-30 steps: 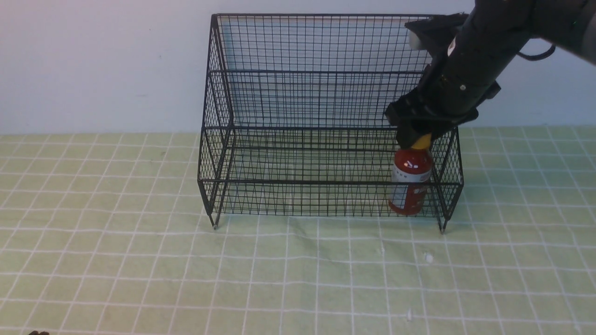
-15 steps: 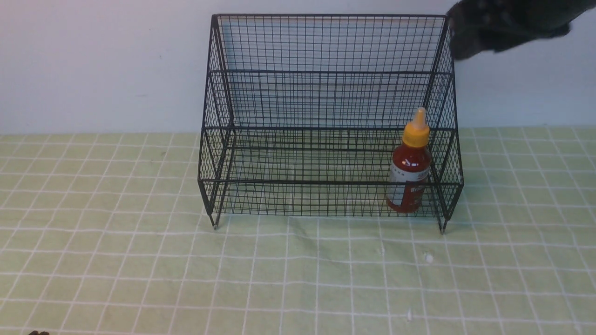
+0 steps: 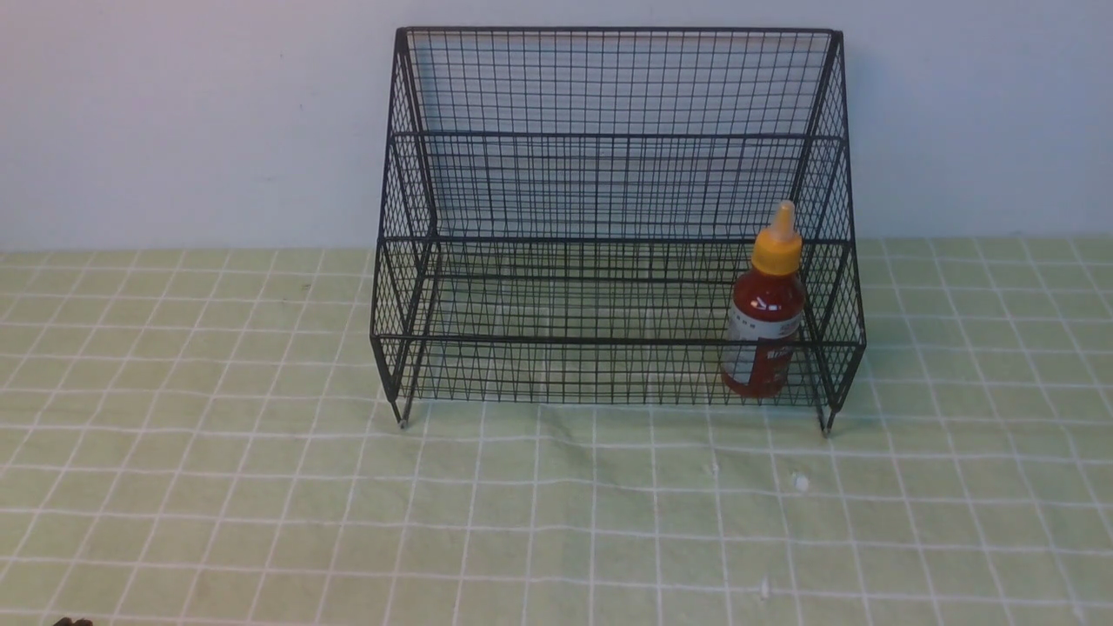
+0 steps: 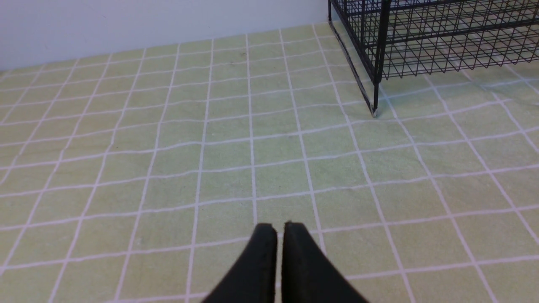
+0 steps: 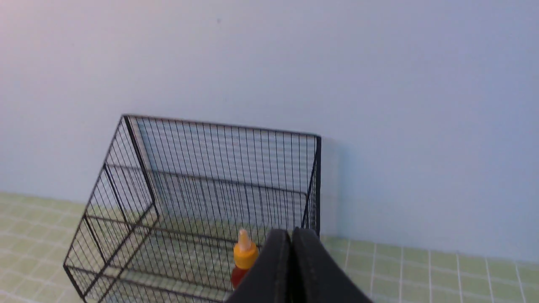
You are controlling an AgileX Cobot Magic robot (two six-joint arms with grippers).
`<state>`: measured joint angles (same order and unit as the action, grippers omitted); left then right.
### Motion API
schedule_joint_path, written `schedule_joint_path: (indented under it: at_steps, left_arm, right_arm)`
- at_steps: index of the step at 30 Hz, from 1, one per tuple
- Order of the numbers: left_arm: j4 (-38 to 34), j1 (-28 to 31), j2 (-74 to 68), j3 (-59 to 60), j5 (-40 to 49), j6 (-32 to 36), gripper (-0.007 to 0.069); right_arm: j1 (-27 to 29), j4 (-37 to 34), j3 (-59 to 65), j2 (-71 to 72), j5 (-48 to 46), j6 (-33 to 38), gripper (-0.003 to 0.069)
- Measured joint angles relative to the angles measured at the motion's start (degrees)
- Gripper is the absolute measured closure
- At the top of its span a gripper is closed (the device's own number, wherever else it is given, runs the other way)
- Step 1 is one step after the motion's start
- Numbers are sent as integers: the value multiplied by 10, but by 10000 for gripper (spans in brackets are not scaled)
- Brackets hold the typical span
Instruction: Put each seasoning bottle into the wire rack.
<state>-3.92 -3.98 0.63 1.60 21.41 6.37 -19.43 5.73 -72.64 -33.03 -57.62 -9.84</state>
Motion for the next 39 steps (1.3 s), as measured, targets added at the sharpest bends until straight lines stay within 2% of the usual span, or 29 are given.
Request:
schedule_joint_path:
  at_steps: [4,7,8,13,30,32,33,34,36,39]
  left_arm:
    - [0,0,0,0,0,0,621]
    - [0,0,0,0,0,0,621]
    - [0,0,0,0,0,0,621]
    - [0,0,0,0,0,0,621]
    - [0,0,0,0,0,0,621]
    - [0,0,0,0,0,0,621]
    - [0,0,0,0,0,0,621]
    - [0,0,0,0,0,0,621]
    - [0,0,0,0,0,0,621]
    - [0,0,0,0,0,0,621]
  right_arm:
    - [0,6,189,172,163,-2,671]
    - [0,5,255,242,223,-7,672]
    - [0,5,316,297,270,-20,672]
    - [0,6,410,341,350,-29,672]
    - [5,35,535,341,360,-21,673]
    - [21,37,550,341,362,-18,673]
    - [53,38,577,341,362,-17,673]
    - [58,38,584,341,362,-17,673]
    - [122,38,634,341,362,-17,673]
    - [165,38,688,341,362,-17,673]
